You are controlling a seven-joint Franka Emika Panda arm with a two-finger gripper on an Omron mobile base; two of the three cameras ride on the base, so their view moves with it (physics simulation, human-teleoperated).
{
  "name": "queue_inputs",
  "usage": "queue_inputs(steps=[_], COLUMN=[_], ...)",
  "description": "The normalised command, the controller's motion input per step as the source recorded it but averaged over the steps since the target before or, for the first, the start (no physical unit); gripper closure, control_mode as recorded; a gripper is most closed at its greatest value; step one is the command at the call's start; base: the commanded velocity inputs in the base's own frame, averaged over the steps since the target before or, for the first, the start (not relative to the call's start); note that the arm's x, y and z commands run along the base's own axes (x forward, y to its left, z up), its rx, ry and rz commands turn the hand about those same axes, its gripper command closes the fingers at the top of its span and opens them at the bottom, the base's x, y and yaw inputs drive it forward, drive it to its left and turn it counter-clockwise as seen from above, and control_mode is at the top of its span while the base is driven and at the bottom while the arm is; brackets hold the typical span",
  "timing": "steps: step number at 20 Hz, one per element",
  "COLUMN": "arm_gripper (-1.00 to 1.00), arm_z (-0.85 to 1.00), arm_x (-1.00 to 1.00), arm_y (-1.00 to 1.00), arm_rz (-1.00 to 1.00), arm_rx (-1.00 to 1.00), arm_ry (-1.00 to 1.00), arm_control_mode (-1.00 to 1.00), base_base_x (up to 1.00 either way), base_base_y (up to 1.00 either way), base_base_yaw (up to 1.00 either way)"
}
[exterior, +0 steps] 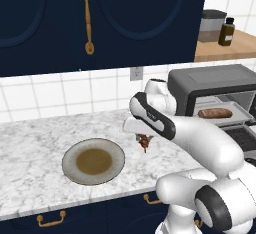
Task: Pick up the kebab skewer and baguette bread, and place them inside the toaster oven. Close the toaster oven door and start by setting the timer.
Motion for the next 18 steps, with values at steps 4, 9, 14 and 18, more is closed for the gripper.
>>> queue_inputs(steps=[4, 9, 14, 18], arm_gripper=[1.00, 1.00, 1.00, 1.00], arm_z=[0.26, 0.35, 0.41, 0.33], arm_x=[0.00, 0.00, -0.04, -0.01], arm_y=[-0.69, -0.62, -0.78, -0.81], arm_rz=[-0.46, -0.44, -0.41, -0.39], arm_rx=[0.07, 0.05, 0.09, 0.13], arm_ry=[0.02, 0.01, 0.00, 0.00], arm_control_mode=[-1.00, -1.00, -1.00, -1.00], base_base_x=[0.00, 0.00, 0.00, 0.00], base_base_y=[0.00, 0.00, 0.00, 0.00], base_base_yaw=[0.00, 0.00, 0.00, 0.00])
